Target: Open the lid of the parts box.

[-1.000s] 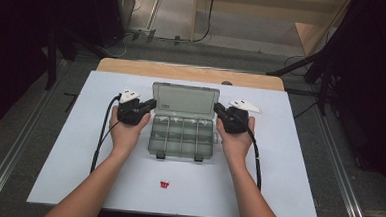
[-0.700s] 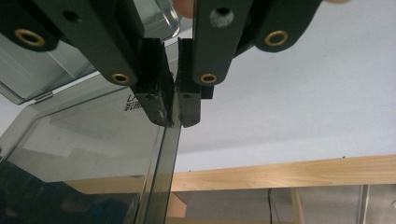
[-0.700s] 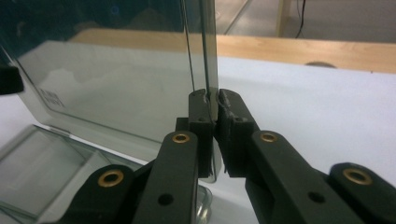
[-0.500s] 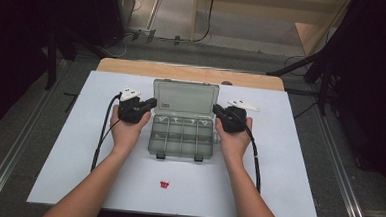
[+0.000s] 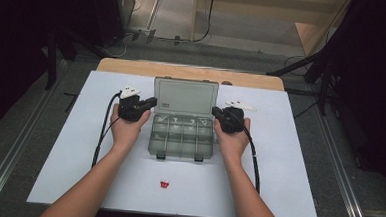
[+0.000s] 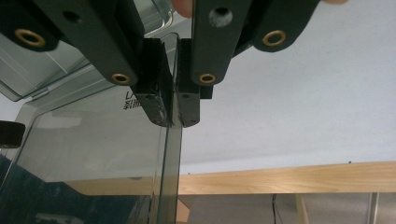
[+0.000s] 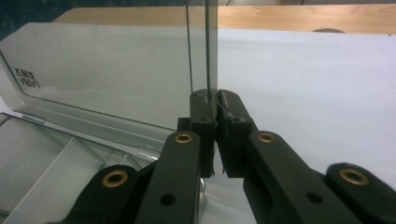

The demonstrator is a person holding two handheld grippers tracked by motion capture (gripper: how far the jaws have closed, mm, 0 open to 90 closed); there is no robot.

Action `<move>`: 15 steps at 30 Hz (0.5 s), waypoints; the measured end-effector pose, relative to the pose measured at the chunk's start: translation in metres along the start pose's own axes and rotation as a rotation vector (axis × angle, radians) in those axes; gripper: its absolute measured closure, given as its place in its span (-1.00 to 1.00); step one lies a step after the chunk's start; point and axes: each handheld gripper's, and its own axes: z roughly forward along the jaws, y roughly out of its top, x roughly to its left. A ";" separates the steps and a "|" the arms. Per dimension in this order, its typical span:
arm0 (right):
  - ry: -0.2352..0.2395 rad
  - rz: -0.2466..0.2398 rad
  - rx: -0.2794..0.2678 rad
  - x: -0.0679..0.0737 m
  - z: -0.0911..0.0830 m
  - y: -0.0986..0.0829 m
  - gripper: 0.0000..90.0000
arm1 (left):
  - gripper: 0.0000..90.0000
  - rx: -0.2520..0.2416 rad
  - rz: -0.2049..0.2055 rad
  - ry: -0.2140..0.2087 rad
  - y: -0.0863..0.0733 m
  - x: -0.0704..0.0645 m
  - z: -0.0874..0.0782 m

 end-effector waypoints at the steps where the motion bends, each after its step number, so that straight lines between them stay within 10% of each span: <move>1: 0.005 0.013 0.003 0.000 0.000 0.000 0.93 | 0.82 0.009 -0.004 0.008 -0.001 0.000 0.001; 15: 0.021 0.033 0.033 -0.003 0.000 0.005 0.91 | 0.89 0.070 -0.014 -0.006 -0.001 0.003 0.008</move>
